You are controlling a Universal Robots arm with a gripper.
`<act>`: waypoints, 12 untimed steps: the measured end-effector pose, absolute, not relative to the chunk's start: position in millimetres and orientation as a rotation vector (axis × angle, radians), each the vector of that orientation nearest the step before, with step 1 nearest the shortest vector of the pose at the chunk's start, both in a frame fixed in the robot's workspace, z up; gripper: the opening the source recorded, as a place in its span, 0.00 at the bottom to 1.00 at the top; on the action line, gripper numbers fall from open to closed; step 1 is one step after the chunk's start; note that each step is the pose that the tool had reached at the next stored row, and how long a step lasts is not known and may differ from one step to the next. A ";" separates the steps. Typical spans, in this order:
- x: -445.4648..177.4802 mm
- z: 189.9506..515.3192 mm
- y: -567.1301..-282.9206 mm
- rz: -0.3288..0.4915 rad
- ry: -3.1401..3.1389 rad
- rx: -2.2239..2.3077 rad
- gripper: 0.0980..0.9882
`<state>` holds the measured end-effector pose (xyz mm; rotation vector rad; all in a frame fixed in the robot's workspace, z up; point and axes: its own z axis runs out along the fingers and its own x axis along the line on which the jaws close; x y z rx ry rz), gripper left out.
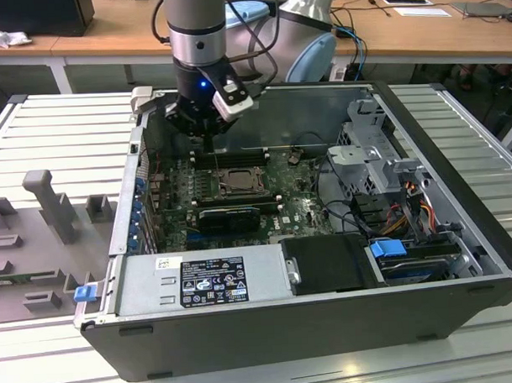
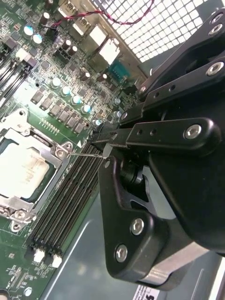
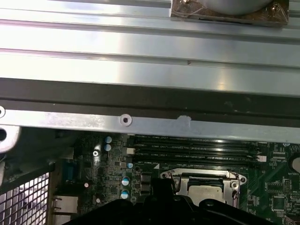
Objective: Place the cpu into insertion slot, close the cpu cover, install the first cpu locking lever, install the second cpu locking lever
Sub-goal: 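Install the first cpu locking lever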
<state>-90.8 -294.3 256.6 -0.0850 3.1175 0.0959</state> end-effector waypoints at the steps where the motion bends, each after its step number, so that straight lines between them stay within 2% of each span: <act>1: -90.1 256.6 -294.3 0.096 3.117 -0.085 0.01; 12: -68.6 251.7 -294.5 0.096 3.118 -0.078 0.01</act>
